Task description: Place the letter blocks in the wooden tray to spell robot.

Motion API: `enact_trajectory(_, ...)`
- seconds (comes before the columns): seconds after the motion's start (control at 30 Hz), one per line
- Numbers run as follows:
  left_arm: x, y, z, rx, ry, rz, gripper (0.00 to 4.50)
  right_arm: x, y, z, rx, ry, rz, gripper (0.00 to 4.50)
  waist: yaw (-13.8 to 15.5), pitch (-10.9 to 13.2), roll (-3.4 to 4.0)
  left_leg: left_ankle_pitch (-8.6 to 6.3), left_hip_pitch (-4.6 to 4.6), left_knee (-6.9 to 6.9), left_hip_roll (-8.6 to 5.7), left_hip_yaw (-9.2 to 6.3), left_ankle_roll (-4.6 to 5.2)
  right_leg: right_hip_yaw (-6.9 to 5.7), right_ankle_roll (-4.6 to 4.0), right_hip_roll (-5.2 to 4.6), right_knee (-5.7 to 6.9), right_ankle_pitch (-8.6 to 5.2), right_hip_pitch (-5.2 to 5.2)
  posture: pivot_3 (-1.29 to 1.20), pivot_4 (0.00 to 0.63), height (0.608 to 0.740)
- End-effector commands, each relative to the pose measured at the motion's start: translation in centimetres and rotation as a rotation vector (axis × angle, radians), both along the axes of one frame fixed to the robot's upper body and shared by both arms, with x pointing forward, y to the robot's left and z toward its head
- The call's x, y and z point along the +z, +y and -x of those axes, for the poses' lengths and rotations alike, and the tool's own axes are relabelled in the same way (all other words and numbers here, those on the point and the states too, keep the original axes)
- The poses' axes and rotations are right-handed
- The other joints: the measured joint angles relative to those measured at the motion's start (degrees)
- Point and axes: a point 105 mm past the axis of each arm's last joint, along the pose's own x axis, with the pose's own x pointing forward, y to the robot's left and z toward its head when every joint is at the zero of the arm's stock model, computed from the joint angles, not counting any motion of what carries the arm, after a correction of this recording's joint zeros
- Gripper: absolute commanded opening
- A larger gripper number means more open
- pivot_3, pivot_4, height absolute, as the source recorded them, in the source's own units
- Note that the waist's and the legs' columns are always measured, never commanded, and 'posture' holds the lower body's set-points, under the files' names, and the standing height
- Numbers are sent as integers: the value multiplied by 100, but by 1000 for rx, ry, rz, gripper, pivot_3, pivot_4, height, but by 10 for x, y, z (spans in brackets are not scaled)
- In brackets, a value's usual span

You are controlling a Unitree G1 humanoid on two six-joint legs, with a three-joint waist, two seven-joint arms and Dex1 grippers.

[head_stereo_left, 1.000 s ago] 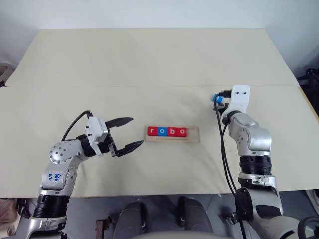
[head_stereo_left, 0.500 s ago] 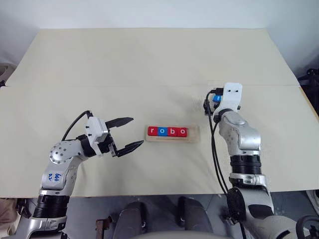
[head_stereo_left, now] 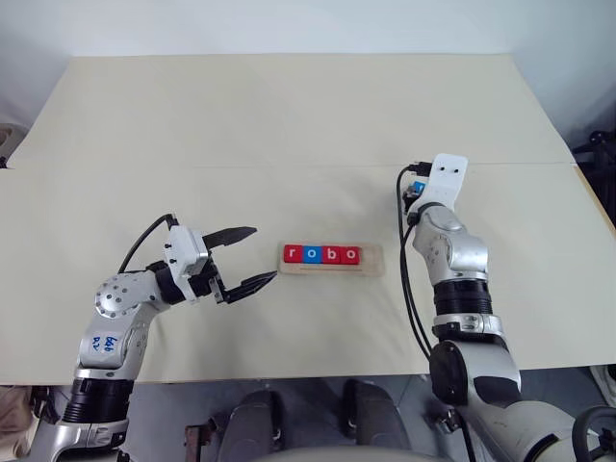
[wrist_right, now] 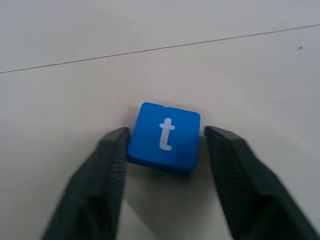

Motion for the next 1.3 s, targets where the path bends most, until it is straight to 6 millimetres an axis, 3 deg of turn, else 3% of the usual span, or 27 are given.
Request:
enact_trajectory(0.03,9,1,4,1,-40,-7,4500,20,-7,4,0,-57,2,1818,2,0,1,0,0,0,0,0,0,0,0,0,0,0,0,0,150,740)
enact_trajectory(0.17,8,1,5,-16,-30,-6,4500,28,-13,21,105,-57,56,1818,48,1,1,0,-2,0,0,-1,0,0,0,0,-3,0,0,0,150,740)
enact_trajectory(0.3,8,-1,3,-46,-20,-13,4500,27,-19,53,187,-12,114,1818,71,1,1,-1,-8,-2,0,-4,1,-3,0,-1,-11,0,0,0,150,740)
enact_trajectory(0.53,10,-7,-2,-105,-6,-22,4500,4,-8,112,287,107,110,1818,64,1,1,-1,-6,-5,1,-4,1,-4,-1,1,-10,0,-1,0,150,740)
enact_trajectory(0.73,11,-10,-3,-129,-3,-28,4500,-13,6,134,283,163,40,1818,67,1,1,-1,-5,-9,0,-5,2,-3,-1,1,-14,0,-2,0,150,740)
enact_trajectory(0.8,11,-9,-3,-132,-3,-31,4500,-18,11,139,287,178,15,1818,69,1,1,-1,-5,-11,0,-5,2,-3,-1,1,-14,0,-3,0,150,740)
enact_trajectory(0.9,11,-9,-3,-131,-2,-34,4500,-21,14,141,304,192,1,2477,68,1,1,-2,-6,-10,-1,-5,2,-2,-1,1,-16,0,-2,0,150,740)
enact_trajectory(1.0,10,-6,-2,-126,-1,-38,4500,-16,12,136,334,179,30,3382,69,0,0,-2,-5,-11,-1,-6,2,-3,-1,1,-16,0,-2,0,150,740)
enact_trajectory(1.1,10,-5,-1,-119,-1,-39,4500,-6,14,128,505,178,58,4429,69,1,0,-3,-5,-6,-3,-7,5,1,0,0,-17,0,-2,0,150,740)
enact_trajectory(1.3,11,-4,4,-129,13,-31,4500,5,-8,113,840,154,237,4429,69,2,-3,-4,-4,-21,-5,-2,7,-5,0,1,-29,0,-1,0,150,740)
